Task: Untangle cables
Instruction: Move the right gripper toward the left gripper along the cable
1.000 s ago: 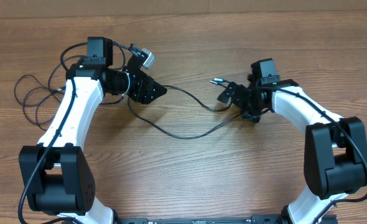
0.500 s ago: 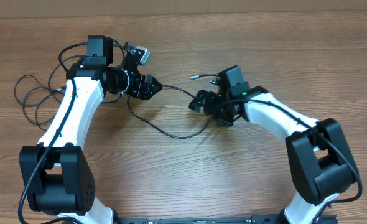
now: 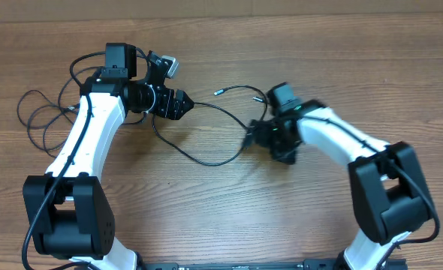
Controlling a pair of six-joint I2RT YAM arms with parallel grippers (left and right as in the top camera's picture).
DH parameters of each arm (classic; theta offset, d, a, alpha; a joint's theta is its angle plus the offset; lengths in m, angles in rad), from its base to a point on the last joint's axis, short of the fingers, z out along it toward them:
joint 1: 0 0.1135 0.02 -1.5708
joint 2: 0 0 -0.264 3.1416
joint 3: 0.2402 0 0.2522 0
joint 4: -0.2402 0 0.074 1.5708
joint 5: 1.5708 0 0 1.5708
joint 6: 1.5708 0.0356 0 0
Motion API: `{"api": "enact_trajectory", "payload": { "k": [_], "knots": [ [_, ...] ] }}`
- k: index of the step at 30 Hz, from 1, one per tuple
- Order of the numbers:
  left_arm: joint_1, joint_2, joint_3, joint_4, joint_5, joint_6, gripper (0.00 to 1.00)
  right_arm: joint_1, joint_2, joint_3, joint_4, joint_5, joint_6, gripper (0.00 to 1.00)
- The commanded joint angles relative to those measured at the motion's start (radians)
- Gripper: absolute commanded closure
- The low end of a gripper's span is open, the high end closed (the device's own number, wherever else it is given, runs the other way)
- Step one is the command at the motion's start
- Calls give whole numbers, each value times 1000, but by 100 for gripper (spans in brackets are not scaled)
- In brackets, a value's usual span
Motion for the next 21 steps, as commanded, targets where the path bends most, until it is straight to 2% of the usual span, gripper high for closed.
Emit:
{"api": "enact_trajectory", "payload": {
  "k": [1, 5, 9, 12, 15, 18, 21],
  "knots": [
    [-3, 11, -2, 13, 2, -34, 18, -72, -3, 106, -87, -21, -82, 0],
    [-3, 11, -2, 15, -5, -77, 19, -82, -3, 126, -81, -119, -109, 0],
    [-3, 11, -2, 12, -247, -274, 18, -26, -3, 125, -47, -152, -109, 0],
    [-2, 11, -3, 1, -393, -383, 7, 56, -3, 123, -5, -152, -109, 0],
    [-1, 11, -6, 1, -413, -398, 0, 133, -3, 123, 48, -152, -104, 0],
    [0, 11, -6, -7, -425, -403, 0, 225, -3, 122, 89, -151, -105, 0],
    [7, 11, -6, -26, -540, -502, 0, 328, -3, 122, 138, -121, -105, 0]
  ]
}}
